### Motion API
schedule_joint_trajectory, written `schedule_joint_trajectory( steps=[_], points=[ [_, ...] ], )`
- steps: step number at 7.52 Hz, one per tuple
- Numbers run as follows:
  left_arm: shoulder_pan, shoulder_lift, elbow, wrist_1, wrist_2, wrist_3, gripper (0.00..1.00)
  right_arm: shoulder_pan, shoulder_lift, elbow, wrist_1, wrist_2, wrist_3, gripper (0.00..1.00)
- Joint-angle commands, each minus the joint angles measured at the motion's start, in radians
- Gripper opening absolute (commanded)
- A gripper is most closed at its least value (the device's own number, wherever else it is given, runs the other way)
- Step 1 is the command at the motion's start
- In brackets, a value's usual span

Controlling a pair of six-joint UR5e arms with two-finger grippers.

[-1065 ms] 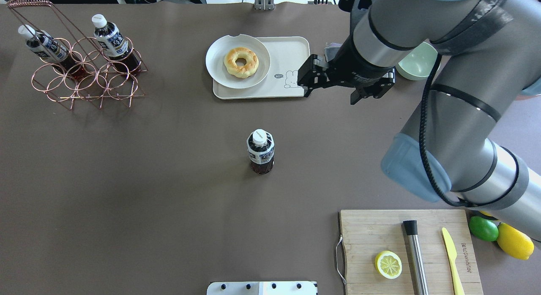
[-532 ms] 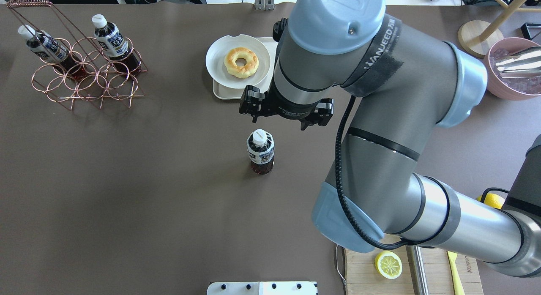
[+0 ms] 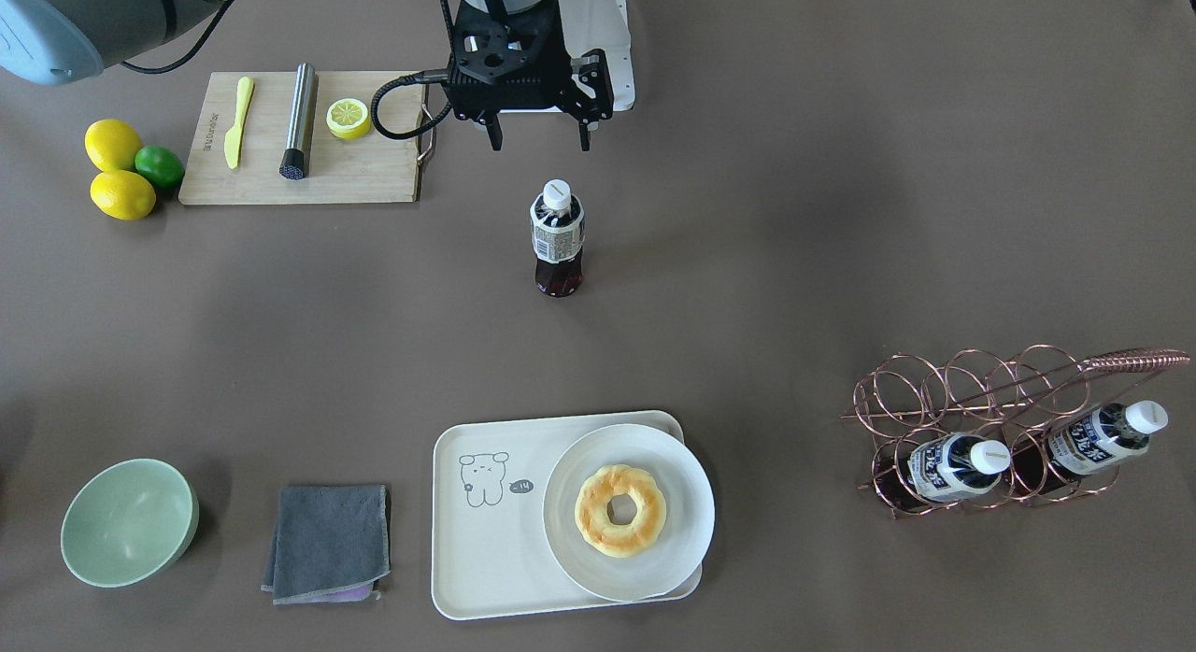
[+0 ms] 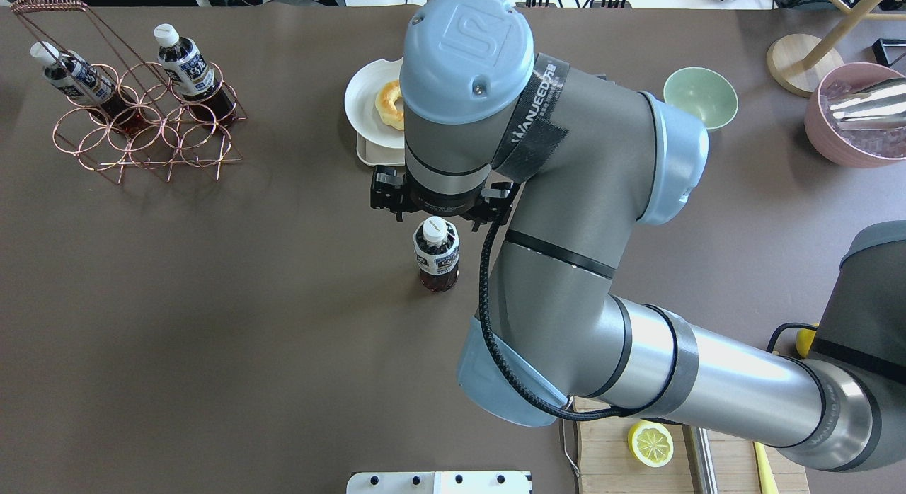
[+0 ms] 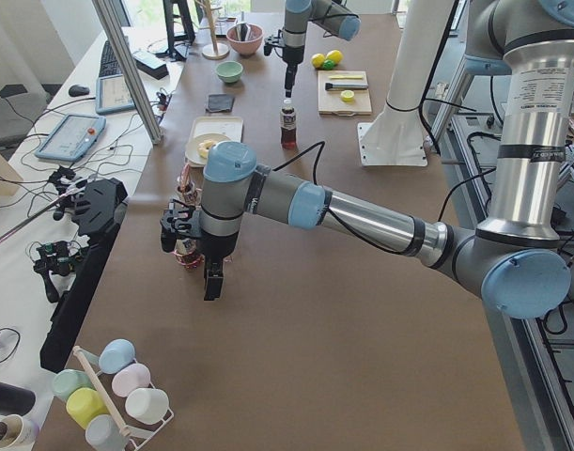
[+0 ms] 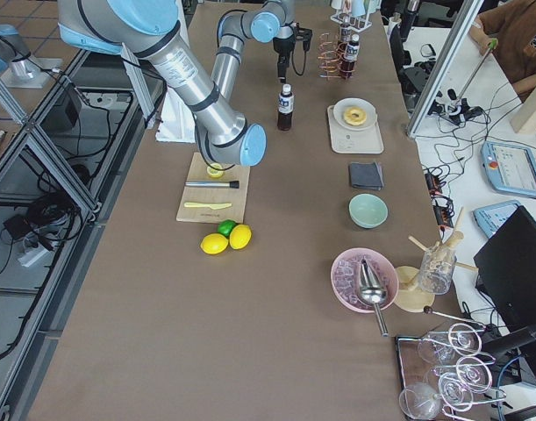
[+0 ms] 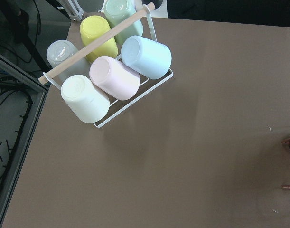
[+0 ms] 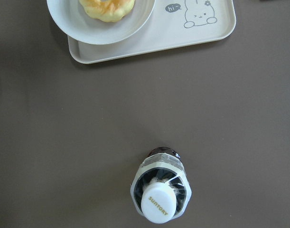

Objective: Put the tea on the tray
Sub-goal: 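Move the right gripper over the standing tea bottle and lower it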

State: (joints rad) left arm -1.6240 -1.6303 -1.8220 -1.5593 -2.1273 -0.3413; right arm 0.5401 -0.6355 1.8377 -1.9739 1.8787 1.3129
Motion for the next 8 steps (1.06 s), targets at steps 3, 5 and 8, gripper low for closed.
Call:
schedule_joint_trajectory(
  steps=[3, 5, 8],
  points=[
    [0.003, -0.016, 0.004, 0.004, -0.002, -0.001, 0.98, -0.014, -0.006, -0.06, 0.004, -0.035, -0.084, 0.86],
    [0.006, -0.017, 0.017, 0.001, 0.0, -0.001, 0.98, -0.034, -0.018, -0.087, 0.095, -0.042, -0.071, 0.84],
    [0.006, -0.019, 0.018, 0.001, 0.001, -0.001, 0.98, -0.029, -0.024, -0.104, 0.133, -0.041, -0.069, 0.73]
  ],
)
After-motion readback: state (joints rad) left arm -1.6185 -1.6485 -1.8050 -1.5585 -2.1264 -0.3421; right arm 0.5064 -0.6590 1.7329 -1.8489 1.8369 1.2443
